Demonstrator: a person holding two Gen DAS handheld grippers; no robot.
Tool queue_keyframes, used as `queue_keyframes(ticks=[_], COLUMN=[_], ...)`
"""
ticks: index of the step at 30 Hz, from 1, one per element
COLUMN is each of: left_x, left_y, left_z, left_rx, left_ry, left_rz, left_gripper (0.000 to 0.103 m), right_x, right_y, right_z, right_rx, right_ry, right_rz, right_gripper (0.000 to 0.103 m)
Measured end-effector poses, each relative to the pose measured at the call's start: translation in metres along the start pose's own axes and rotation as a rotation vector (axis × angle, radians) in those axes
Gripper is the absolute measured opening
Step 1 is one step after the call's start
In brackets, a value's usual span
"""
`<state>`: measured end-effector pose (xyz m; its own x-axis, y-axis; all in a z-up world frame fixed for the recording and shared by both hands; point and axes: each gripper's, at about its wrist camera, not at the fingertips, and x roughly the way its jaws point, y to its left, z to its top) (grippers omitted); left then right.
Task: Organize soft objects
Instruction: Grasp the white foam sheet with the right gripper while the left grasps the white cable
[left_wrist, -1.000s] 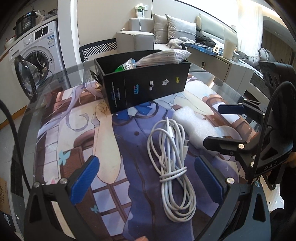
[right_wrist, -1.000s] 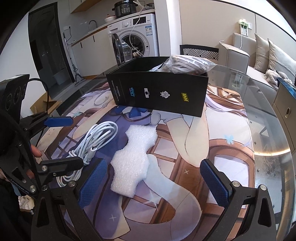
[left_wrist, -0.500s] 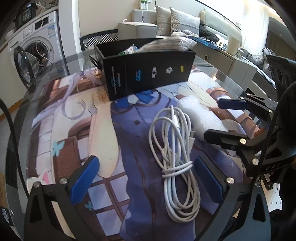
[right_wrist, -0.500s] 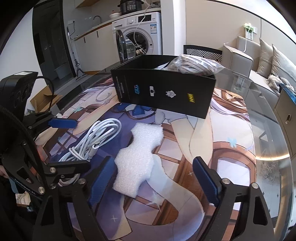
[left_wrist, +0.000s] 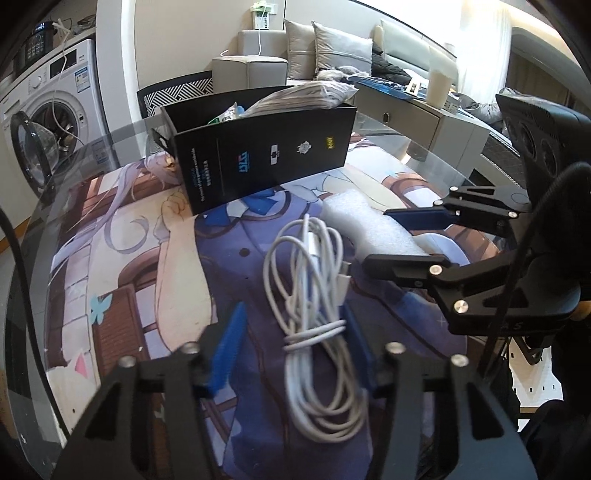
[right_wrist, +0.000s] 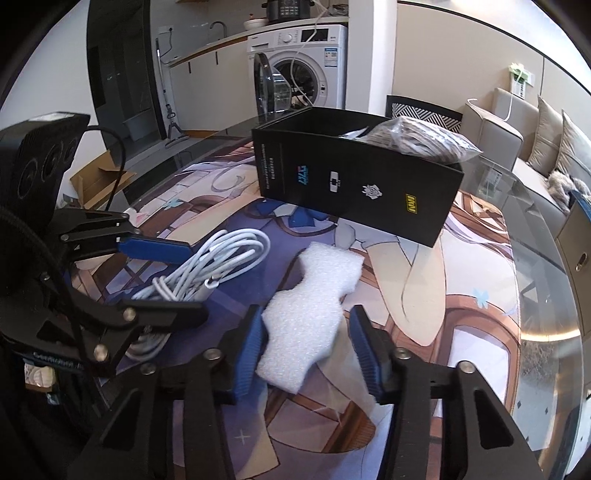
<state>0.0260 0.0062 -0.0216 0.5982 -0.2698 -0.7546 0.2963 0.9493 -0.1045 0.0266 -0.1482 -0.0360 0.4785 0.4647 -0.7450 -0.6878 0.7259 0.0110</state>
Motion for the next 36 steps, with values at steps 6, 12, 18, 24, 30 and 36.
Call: queue_keyframes(ticks=[6, 12, 18, 24, 30, 36], left_x=[0.000, 0.000, -0.003, -0.011, -0.023, -0.032], left_y=[0.000, 0.001, 0.004, 0.010, 0.016, 0.018], left_z=[0.001, 0.003, 0.003, 0.007, 0.021, 0.037], left_rx=[-0.009, -0.028, -0.040, -0.066, -0.089, -0.075], left_ry=[-0.002, -0.007, -0.020, -0.049, -0.101, -0.143], left_rz=[-0.013, -0.022, -0.031, -0.034, -0.025, -0.022], left_gripper=[0.031, 0.030, 0.030, 0.030, 0.022, 0.020], right_x=[-0.002, -0.008, -0.014, -0.025, -0.036, -0.046], right_y=[0.000, 0.002, 0.001, -0.002, -0.010, -0.020], right_z=[-0.001, -0.001, -0.001, 0.002, 0.011, 0.023], right_rx=[-0.003, -0.020, -0.013, 0.009, 0.041, 0.061], right_ry=[-0.022, -0.049, -0.075, -0.117, -0.165, -0.205], right_rz=[0.022, 0.027, 0.034, 0.054, 0.069, 0.060], right_gripper=[0.042, 0.041, 0.041, 0.041, 0.041, 0.041])
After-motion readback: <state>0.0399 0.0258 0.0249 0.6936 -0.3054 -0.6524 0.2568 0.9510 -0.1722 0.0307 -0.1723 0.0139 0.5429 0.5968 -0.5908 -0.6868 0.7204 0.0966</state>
